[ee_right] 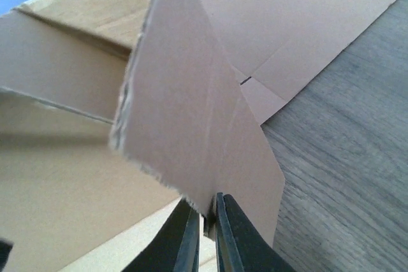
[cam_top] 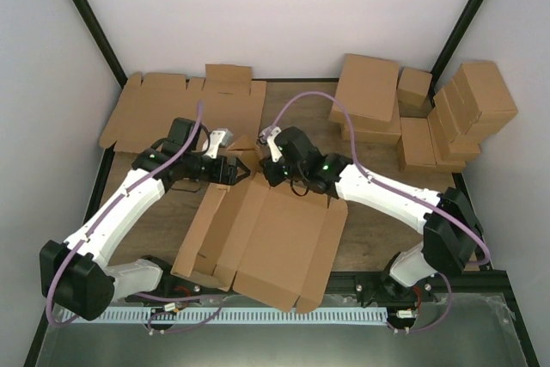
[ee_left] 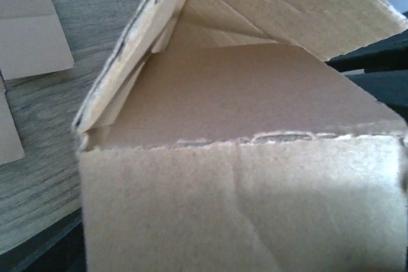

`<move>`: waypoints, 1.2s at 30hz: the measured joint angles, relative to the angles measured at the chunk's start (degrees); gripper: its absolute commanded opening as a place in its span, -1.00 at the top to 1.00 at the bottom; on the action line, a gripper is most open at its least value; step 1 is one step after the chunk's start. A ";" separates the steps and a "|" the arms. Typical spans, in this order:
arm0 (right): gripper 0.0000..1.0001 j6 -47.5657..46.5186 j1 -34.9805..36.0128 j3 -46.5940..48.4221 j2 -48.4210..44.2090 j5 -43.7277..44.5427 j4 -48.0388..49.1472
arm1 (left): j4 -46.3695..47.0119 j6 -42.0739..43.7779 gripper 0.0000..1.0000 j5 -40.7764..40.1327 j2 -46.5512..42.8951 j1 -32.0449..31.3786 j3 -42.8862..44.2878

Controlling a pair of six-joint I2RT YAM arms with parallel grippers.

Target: Fold the paper box

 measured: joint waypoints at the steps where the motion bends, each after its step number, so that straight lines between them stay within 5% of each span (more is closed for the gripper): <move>1: 0.70 -0.57 0.04 -0.42 -0.37 0.04 0.24 | 0.02 -0.33 -0.61 -0.39 0.00 0.00 0.13; 10: -0.11 -3.54 0.13 -7.10 -4.20 2.84 2.08 | 0.09 -0.85 -0.51 -3.65 0.07 -0.02 0.17; 19: -0.67 -1.27 0.07 -21.35 -15.02 4.17 3.04 | -0.07 -0.24 -0.49 -4.33 0.35 -0.04 0.17; 22: -0.63 1.11 -0.17 -24.96 -20.11 4.15 2.73 | -0.11 -0.02 -0.49 -4.63 0.35 -0.04 0.17; 26: -0.32 4.81 -1.68 -28.85 -26.29 2.29 2.67 | -0.09 0.52 -0.49 -4.61 0.20 -0.04 0.15; 36: 0.26 13.38 -10.14 -33.18 -26.32 -17.51 6.32 | 1.51 1.09 -0.48 -3.04 -3.74 -0.04 -1.36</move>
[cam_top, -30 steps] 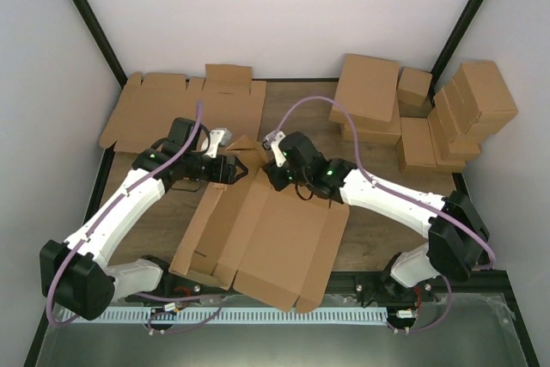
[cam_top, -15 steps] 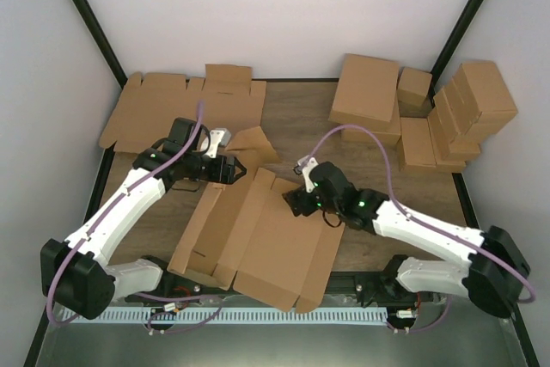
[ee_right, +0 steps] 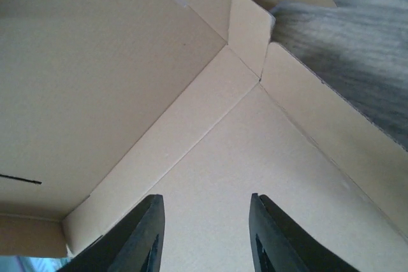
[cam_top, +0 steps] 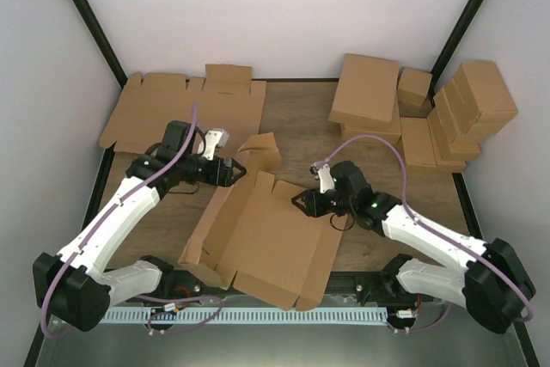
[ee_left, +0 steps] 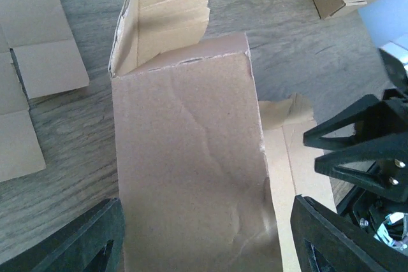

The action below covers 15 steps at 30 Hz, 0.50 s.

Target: Fold the paper box

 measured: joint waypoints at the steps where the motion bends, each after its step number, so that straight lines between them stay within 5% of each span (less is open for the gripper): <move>1: 0.29 0.79 -0.79 -0.35 0.96 -2.08 1.05 | 0.28 0.00 -0.48 0.13 -0.15 0.00 -0.33; 6: 0.44 3.67 -6.60 -0.72 8.41 -9.94 5.57 | 1.05 0.02 -0.48 1.14 -0.66 0.00 -1.60; 15: 0.65 5.42 -8.63 -0.35 15.82 -11.74 7.76 | 1.18 -0.04 -0.48 1.49 -0.63 0.00 -2.75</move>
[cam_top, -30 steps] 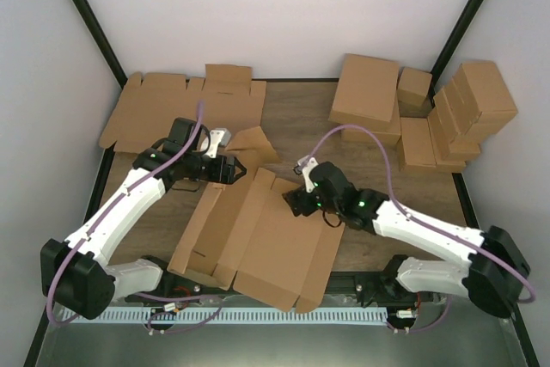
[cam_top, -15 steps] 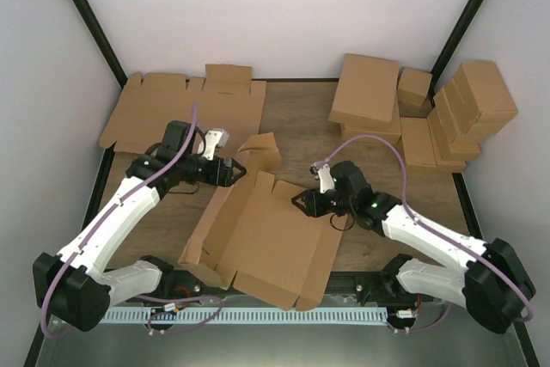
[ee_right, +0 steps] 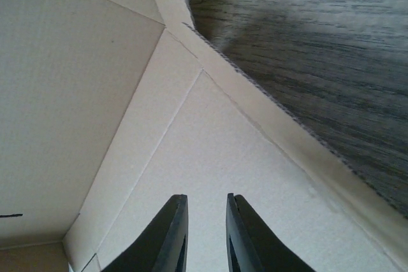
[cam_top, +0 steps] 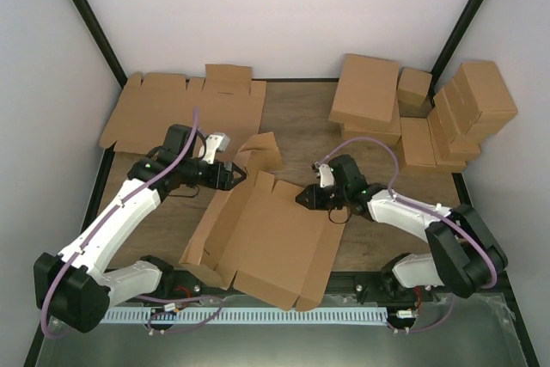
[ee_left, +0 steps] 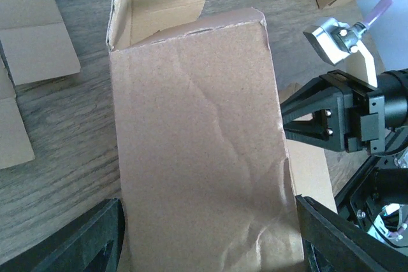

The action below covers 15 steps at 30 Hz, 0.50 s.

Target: Fold the paper box

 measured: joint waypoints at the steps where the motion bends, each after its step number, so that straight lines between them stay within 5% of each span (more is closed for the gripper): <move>1: 0.66 0.28 -0.26 0.00 0.50 0.02 0.22 | 0.04 0.00 -0.48 0.04 0.00 0.00 0.00; 10: 0.71 2.43 -2.51 0.02 3.48 -0.83 2.36 | 0.35 0.00 -0.50 0.66 0.59 0.00 0.00; 15: 0.72 2.25 -2.51 0.07 4.63 -1.20 2.82 | 1.03 -0.26 -0.74 1.18 1.01 0.00 -0.07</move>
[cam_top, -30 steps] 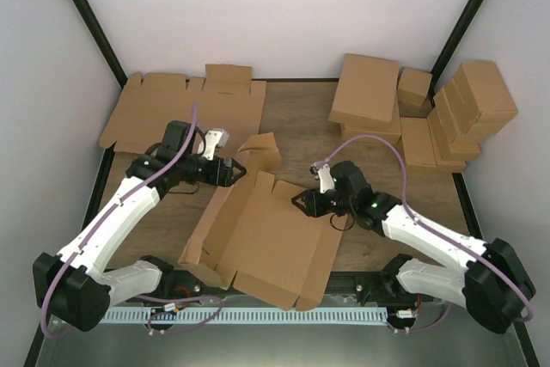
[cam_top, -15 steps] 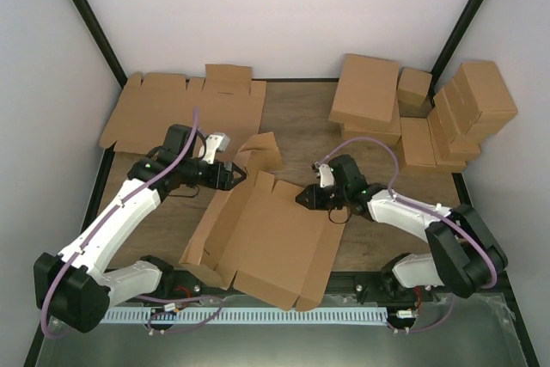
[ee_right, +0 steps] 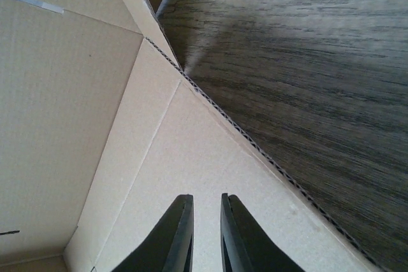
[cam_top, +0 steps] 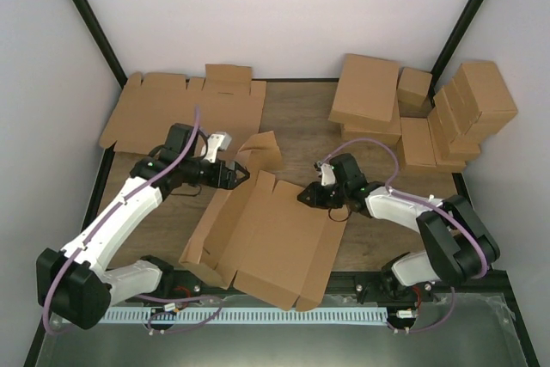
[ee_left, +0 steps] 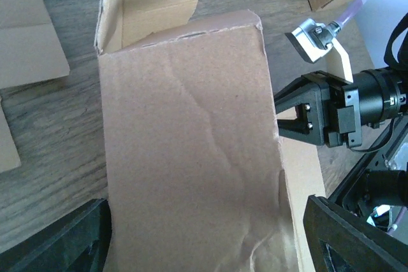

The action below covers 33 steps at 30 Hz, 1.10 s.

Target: Fold the paper box

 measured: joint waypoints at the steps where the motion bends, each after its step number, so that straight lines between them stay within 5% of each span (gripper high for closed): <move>1: 0.72 -0.13 0.00 0.00 0.07 0.00 0.00 | 0.59 -0.55 -0.76 0.33 0.17 0.00 -0.11; 8: 0.73 -1.42 0.00 0.02 0.11 0.09 -0.02 | 4.35 -3.08 -0.77 2.95 2.10 0.00 -0.81; 17: 0.80 -1.99 0.00 0.02 1.29 0.46 0.04 | 6.21 -4.07 -0.45 3.65 3.98 0.00 -0.85; 33: 0.99 1.22 -1.55 6.14 6.43 3.48 1.25 | 4.50 -2.67 -0.35 1.07 5.22 0.00 -0.83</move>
